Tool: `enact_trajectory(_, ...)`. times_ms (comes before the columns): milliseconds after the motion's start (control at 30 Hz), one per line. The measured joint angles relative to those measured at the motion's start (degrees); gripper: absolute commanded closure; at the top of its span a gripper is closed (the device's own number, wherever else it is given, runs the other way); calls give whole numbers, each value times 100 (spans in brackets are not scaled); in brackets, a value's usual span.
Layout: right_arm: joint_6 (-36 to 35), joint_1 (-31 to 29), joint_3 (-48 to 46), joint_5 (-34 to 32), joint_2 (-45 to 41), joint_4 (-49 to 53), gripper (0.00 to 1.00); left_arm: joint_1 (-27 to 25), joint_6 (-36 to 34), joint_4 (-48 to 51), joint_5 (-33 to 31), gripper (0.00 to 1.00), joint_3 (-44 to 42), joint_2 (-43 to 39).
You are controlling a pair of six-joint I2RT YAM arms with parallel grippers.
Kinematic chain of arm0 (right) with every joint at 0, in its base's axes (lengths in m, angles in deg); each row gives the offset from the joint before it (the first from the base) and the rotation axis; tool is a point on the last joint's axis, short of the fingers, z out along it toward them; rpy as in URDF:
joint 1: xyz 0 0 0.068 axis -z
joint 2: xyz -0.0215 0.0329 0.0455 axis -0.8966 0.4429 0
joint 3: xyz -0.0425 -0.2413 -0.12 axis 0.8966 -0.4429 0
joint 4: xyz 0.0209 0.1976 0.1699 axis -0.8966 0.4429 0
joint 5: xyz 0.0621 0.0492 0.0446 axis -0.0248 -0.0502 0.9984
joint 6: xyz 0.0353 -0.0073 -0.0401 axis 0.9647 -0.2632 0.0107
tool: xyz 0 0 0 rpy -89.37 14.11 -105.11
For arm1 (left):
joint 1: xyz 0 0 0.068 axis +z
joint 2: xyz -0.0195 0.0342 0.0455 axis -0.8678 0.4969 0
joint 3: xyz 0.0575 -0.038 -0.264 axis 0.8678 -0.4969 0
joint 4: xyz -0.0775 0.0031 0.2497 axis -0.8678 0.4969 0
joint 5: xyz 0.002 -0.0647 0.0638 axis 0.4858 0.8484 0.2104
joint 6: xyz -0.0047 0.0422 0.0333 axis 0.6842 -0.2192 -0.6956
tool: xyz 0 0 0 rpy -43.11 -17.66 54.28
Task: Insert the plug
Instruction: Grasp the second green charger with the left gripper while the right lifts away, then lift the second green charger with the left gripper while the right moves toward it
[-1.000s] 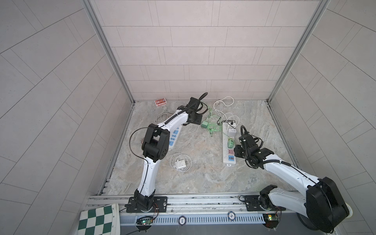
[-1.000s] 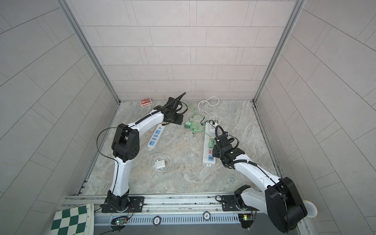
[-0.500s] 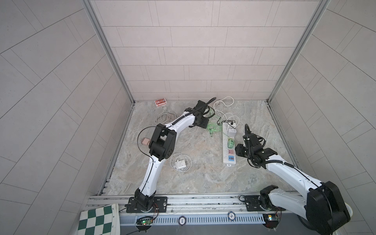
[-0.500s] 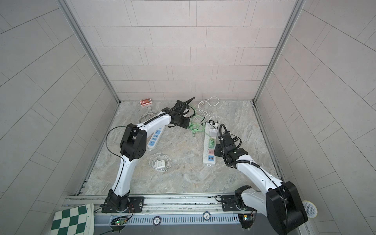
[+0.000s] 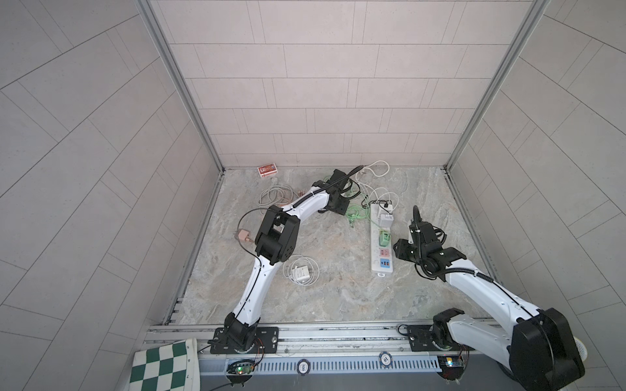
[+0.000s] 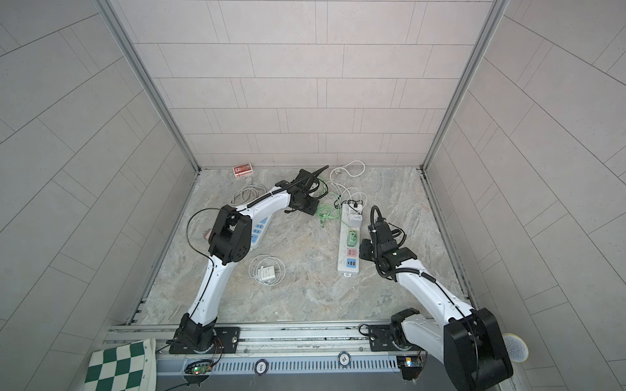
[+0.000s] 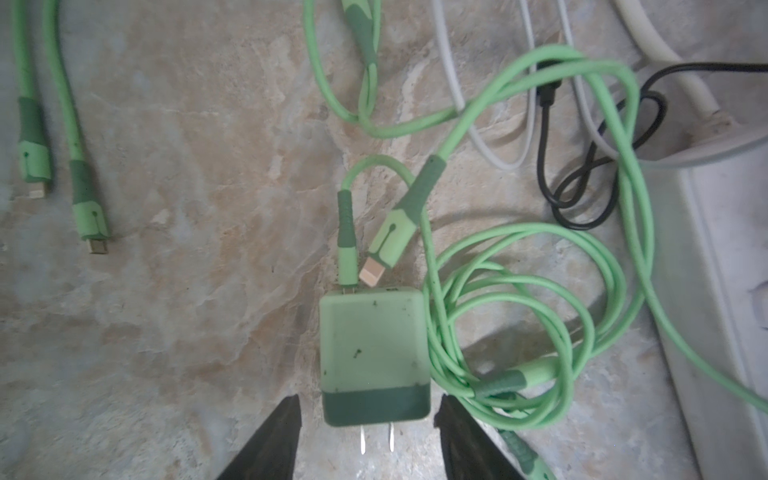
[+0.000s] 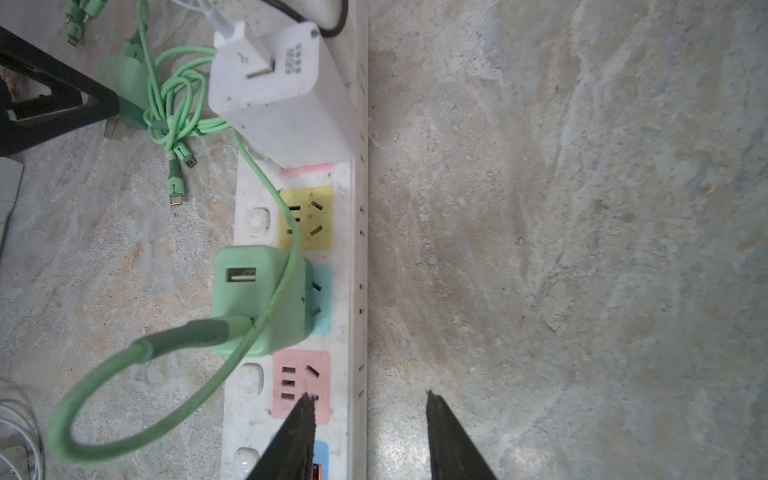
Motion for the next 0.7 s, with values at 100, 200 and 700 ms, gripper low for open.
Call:
enact_trajectory(100,-17,20,-4,39,-7,0,56,0,-37,-13,-24,41,48,85)
enact_trajectory(200,-35,24,-15,55,-55,0,56,0,-70,-9,-31,44,155,203)
enact_trajectory(700,-179,52,-81,433,-396,37,56,0,-356,157,37,64,221,269)
